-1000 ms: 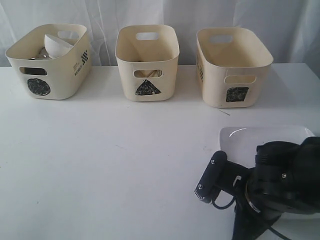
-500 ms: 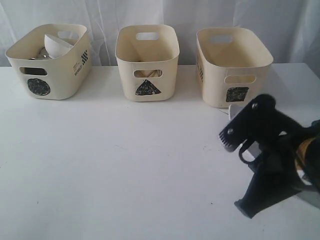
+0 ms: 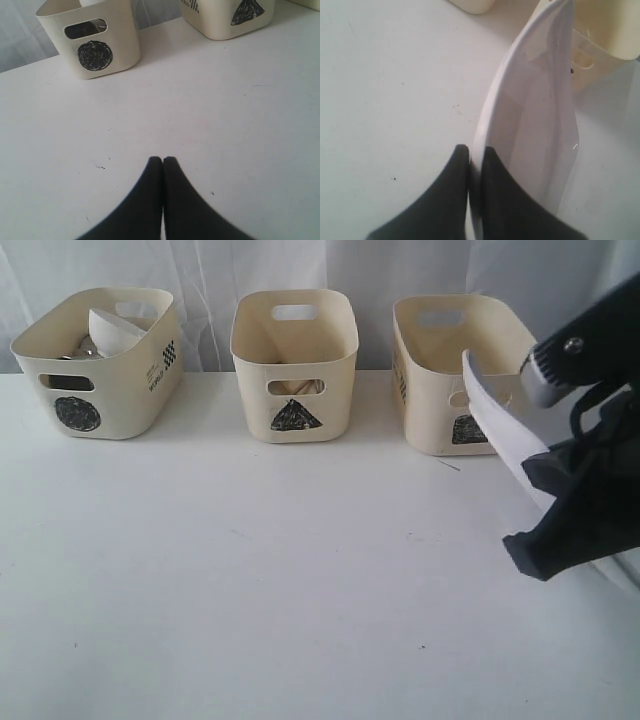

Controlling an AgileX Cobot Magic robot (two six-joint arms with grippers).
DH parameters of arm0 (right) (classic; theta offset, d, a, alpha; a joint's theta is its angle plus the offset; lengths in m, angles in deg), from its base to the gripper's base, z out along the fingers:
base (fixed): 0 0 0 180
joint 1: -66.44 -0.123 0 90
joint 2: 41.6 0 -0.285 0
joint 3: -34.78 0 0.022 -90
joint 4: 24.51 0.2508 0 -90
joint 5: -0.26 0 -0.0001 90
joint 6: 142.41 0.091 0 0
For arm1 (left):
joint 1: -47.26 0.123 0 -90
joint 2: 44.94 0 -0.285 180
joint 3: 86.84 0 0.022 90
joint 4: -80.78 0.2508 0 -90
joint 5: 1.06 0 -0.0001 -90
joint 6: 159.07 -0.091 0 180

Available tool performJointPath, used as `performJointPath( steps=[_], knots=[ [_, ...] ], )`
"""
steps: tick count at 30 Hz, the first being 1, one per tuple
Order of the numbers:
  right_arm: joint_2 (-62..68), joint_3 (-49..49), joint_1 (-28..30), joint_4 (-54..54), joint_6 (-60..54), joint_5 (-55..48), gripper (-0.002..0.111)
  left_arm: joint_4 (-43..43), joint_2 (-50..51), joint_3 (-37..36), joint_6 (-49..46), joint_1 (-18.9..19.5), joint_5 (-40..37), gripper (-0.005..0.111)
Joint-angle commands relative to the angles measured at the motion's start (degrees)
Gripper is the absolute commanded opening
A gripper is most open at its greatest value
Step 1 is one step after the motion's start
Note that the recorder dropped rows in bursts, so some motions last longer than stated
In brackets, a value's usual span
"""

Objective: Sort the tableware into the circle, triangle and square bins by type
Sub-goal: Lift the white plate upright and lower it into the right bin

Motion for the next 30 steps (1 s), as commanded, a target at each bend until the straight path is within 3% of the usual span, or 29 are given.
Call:
performJointPath(
  steps=[1, 9, 16, 30],
  knots=[
    [-2.48, -3.31, -0.10, -2.08, -1.06, 1.60, 0.000, -0.19, -0.28, -0.17, -0.02, -0.29, -0.32, 0.000],
    [-1.98, -10.18, -0.10, -3.27, -5.32, 3.63, 0.000, -0.19, -0.28, -0.17, -0.02, -0.29, -0.32, 0.000],
    [6.68, -17.75, 0.68, -7.96, -6.89, 7.61, 0.000, -0.19, -0.28, -0.17, -0.02, -0.29, -0.32, 0.000],
    [26.12, -26.17, 15.82, -9.60, -10.12, 24.95, 0.000, -0.19, -0.28, -0.17, -0.02, -0.29, -0.32, 0.000]
  ],
)
